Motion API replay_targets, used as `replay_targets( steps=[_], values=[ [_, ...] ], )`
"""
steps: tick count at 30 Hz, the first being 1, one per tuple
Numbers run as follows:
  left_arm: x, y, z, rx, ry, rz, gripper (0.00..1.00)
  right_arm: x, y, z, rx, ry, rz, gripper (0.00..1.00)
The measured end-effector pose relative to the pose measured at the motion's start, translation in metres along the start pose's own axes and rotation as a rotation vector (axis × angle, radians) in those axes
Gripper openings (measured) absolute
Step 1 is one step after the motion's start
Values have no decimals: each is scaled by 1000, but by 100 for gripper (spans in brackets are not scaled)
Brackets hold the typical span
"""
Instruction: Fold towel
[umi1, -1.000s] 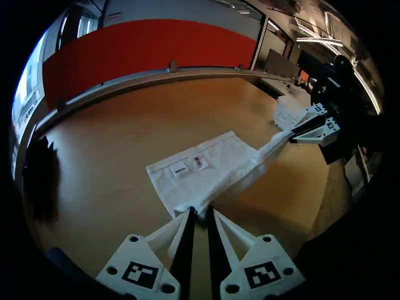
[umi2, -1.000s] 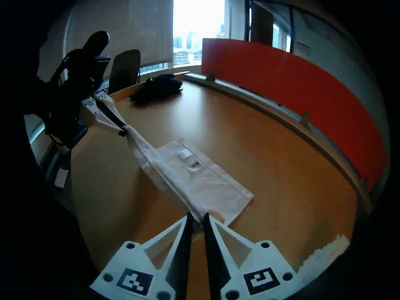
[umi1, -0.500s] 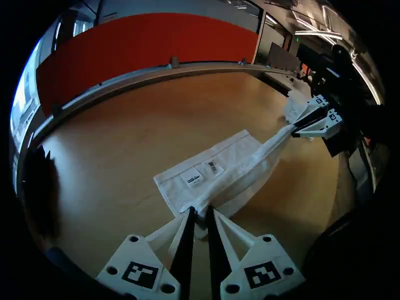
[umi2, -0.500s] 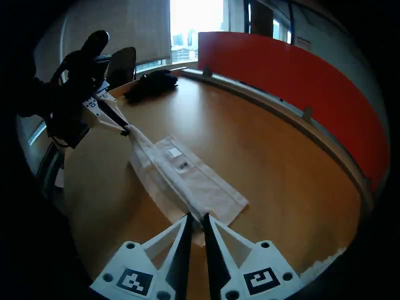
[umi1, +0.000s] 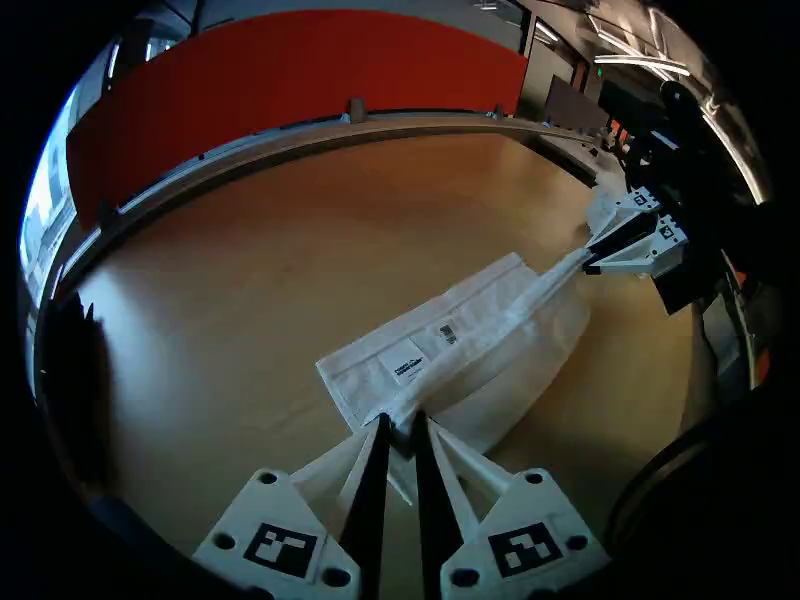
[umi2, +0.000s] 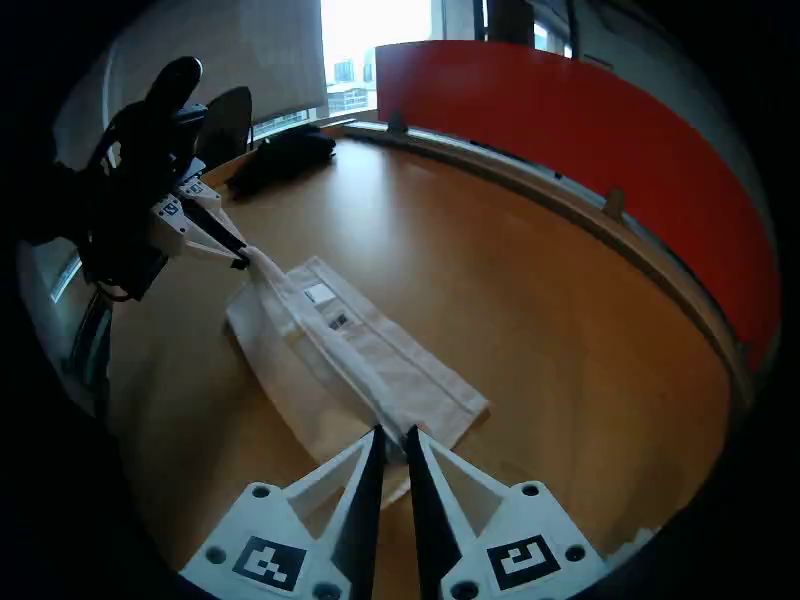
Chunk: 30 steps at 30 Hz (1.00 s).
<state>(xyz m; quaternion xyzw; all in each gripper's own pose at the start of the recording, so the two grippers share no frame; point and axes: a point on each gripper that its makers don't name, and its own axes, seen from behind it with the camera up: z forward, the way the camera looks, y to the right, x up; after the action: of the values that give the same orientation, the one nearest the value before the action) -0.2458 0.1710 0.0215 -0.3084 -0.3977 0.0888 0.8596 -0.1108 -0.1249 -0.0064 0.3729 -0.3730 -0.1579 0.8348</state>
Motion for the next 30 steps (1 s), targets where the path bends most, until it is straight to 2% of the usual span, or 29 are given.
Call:
replay_targets(
  steps=[8,16,20,28,30],
  values=[
    [-2,-6,13,21,-6,-6,17,-8,6,12,-26,-14,39,17],
    [-11,-14,31,66,-31,16,18,-16,12,26,-61,-27,75,19],
    [-13,-20,37,92,-39,28,24,-17,18,32,-85,-27,99,24],
    [-10,-32,44,124,-40,32,35,-21,28,37,-119,-43,98,43],
    [-10,-35,45,135,-41,37,37,-22,30,38,-125,-47,96,45]
  ],
)
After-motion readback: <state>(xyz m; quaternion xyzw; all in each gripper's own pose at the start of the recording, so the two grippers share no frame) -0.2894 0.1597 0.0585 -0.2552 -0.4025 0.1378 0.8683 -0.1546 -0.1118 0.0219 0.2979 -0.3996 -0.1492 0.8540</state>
